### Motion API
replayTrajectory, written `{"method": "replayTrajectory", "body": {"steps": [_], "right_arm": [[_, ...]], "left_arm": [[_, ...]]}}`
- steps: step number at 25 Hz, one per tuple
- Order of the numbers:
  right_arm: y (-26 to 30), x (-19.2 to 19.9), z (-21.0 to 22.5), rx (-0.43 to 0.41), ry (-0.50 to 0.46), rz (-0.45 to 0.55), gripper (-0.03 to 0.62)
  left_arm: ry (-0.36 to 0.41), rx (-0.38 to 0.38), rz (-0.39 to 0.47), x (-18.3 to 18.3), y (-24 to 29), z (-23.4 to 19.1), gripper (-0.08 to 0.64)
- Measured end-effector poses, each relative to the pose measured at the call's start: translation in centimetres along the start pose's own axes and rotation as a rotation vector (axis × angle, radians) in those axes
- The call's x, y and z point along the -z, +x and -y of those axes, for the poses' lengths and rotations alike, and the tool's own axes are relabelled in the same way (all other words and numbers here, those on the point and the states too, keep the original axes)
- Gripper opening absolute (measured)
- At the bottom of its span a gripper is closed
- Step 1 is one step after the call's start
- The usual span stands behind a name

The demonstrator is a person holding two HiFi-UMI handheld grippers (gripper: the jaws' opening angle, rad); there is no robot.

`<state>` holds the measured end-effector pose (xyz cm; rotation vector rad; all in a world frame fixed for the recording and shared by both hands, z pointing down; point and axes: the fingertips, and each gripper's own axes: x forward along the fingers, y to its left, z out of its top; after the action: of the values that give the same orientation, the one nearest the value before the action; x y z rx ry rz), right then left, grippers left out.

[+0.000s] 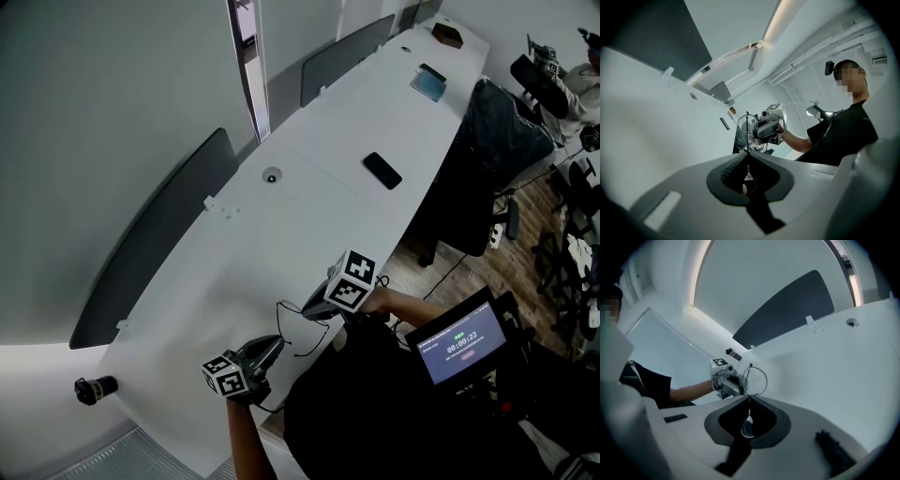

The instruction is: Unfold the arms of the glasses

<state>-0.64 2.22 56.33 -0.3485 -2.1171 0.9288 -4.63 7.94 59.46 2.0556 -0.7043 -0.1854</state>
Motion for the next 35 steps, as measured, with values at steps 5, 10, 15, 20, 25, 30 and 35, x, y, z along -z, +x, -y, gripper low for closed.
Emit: {"method": "replayTrajectory", "body": {"steps": [5,10,15,20,25,30,35], "right_arm": [[0.2,1.1,0.2,-0.071,0.095,0.018,0.014],[1.0,2.3,-0.2,-0.178,0.233,0.044,0.013],[1.7,3.1,0.4,-0.211,0.334,0.056,0.012],[1.7,3.4,2.0,-0.216,0.449,0.095,0.012],[1.3,3.0,2.7,-0.248,0.539,0.170,0.012],[1.6,2.6,2.9,-0.251,0.547,0.194,0.012],[1.8,2.3,2.8,-0.247,0.538,0.213,0.012]], "left_arm": [[-0.004,-0.058,0.053,-1.2,-3.0,-0.7,0.014],[0.026,-0.085,0.077,-1.3,-4.8,-1.8,0.006],[0.021,-0.186,0.142,-1.9,-5.3,-3.6,0.006],[0.023,-0.334,0.344,-4.2,-7.2,-5.5,0.067],[0.017,-0.392,0.458,-4.0,-9.1,-5.5,0.075],[-0.084,-0.483,0.626,-1.2,-11.3,-6.0,0.071],[-0.199,-0.539,0.726,2.2,-12.6,-5.9,0.069]]}}
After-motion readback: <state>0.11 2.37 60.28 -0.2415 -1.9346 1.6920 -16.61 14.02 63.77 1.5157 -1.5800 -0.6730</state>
